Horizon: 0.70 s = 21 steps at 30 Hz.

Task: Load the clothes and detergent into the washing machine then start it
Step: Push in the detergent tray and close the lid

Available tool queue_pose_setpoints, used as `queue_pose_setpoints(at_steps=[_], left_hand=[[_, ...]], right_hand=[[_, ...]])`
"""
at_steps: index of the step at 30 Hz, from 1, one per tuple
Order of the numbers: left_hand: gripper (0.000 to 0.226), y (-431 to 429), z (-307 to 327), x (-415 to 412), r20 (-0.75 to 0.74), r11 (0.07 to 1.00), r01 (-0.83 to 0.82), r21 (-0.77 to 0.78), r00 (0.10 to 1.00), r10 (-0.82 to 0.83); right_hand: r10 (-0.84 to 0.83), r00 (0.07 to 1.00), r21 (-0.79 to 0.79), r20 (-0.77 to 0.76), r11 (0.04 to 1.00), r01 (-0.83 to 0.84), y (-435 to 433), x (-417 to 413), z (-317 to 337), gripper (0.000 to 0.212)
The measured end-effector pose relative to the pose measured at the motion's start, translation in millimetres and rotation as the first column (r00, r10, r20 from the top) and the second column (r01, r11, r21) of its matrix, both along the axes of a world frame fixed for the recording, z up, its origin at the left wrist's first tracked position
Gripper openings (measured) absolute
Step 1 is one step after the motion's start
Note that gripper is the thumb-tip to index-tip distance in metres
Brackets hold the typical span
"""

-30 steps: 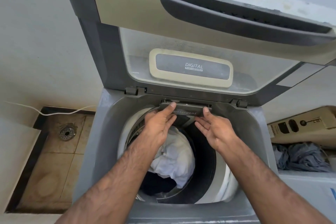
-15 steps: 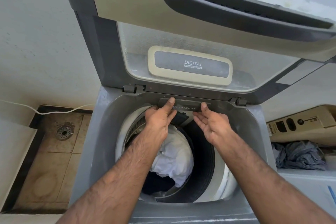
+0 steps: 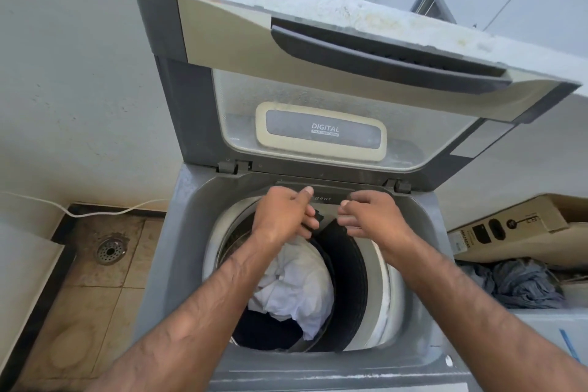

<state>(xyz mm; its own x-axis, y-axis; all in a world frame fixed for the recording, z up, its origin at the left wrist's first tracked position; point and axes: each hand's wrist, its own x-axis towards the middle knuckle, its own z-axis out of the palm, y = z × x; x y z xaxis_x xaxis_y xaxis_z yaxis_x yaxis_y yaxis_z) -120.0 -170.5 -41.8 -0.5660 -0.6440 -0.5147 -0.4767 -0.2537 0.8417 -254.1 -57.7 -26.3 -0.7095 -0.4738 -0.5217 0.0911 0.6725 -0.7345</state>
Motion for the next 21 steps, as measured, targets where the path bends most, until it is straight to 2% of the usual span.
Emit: queue_pose_setpoints(at_steps=[2,4,5,7,9,11,13,15,17,19,21], left_hand=[[0.048,6.8,28.0,3.1,-0.02,0.94,0.077,-0.332,0.996,-0.089],[0.048,13.7,63.4,7.1,-0.046,0.756,0.085,-0.649,0.988,-0.151],[0.046,17.1,82.4,9.5,-0.091,0.651,0.044,-0.758,0.981,-0.172],[0.037,20.3,118.7,12.5,-0.222,0.463,-0.095,-0.881,0.949,-0.226],[0.027,18.7,146.3,11.7,-0.311,0.279,-0.232,-0.932,0.907,-0.283],[0.018,14.9,163.9,5.3,-0.309,0.111,-0.289,-0.951,0.907,-0.287],[0.015,7.0,173.9,-4.4,-0.206,-0.021,-0.216,-0.976,0.954,-0.217],[0.024,-1.5,176.9,-13.0,-0.061,-0.085,-0.072,-0.994,0.991,-0.119],[0.03,-7.9,174.6,-18.5,0.045,-0.074,0.04,-0.996,0.996,-0.072],[0.03,-9.6,170.2,-21.4,0.086,-0.065,0.082,-0.995,0.994,-0.063],[0.031,-7.9,166.6,-22.6,0.085,-0.062,0.081,-0.995,0.994,-0.071]], right_hand=[[0.116,0.968,0.006,-0.222,0.993,-0.117,4.5,3.3,25.8,0.035],[0.173,0.874,-0.024,-0.454,0.978,-0.207,8.0,8.6,56.6,0.022],[0.171,0.81,-0.055,-0.561,0.969,-0.243,11.0,11.9,73.7,0.018],[0.122,0.622,-0.12,-0.774,0.936,-0.332,15.4,19.0,109.0,0.017],[0.015,0.425,-0.181,-0.905,0.89,-0.419,16.2,25.2,140.2,0.017],[-0.066,0.282,-0.194,-0.957,0.87,-0.454,13.6,25.5,162.6,0.022],[-0.057,0.193,-0.136,-0.98,0.896,-0.423,5.5,22.2,175.3,0.032],[0.019,0.175,-0.048,-0.984,0.927,-0.372,-4.2,18.3,178.8,0.037],[0.113,0.191,0.047,-0.975,0.945,-0.323,-11.9,16.7,174.1,0.04],[0.17,0.185,0.113,-0.968,0.953,-0.282,-15.2,16.9,167.4,0.04],[0.196,0.135,0.157,-0.971,0.954,-0.255,-15.7,15.4,163.5,0.035]])
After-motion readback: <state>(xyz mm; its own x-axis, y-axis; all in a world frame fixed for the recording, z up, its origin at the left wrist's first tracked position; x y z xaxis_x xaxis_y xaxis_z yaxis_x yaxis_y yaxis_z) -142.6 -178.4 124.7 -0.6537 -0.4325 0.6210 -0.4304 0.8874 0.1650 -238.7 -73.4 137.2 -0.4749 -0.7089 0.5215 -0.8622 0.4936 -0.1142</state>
